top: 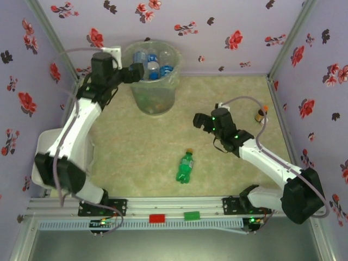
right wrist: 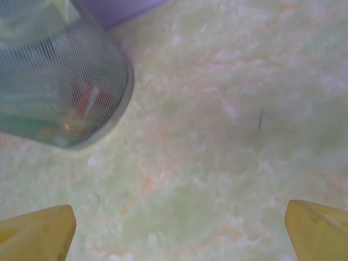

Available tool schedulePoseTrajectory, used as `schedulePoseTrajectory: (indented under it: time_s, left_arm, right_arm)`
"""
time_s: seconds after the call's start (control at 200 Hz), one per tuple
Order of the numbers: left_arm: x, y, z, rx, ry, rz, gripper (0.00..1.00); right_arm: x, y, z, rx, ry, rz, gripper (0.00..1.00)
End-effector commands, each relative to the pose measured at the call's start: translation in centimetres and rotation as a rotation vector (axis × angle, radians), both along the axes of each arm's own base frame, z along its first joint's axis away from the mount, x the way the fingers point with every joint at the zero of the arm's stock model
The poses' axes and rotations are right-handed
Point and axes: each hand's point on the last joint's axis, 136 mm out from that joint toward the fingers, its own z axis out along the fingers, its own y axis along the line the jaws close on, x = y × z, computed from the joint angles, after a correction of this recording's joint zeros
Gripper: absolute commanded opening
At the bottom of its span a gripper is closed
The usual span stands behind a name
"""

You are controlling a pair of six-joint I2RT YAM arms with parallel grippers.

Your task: Put the plastic bottles in the bin

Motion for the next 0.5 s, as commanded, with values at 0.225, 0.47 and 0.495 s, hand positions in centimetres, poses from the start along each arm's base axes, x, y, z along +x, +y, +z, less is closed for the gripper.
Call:
schedulePoseTrajectory:
  time_s: [0.225,0.47,0.495]
  left_arm:
    - [-5.8,3.2,-2.2,-0.367,-0.221,0.111,1.0]
    - [-8.4,2.4,-11.8,-0.554,-0.072,0.112,1.0]
    - [-8.7,2.1,-12.6,-0.553,-0.053,0.109,1.0]
  right_arm:
    - [-7.5,2.4,-5.3,-0.136,0.261,0.045,1.0]
    - [-12.6,5.1,-7.5,-0.121,0.366,0.1,1.0]
    - [-12.9,5.6,-7.9,-0.117,0.377,0.112,1.0]
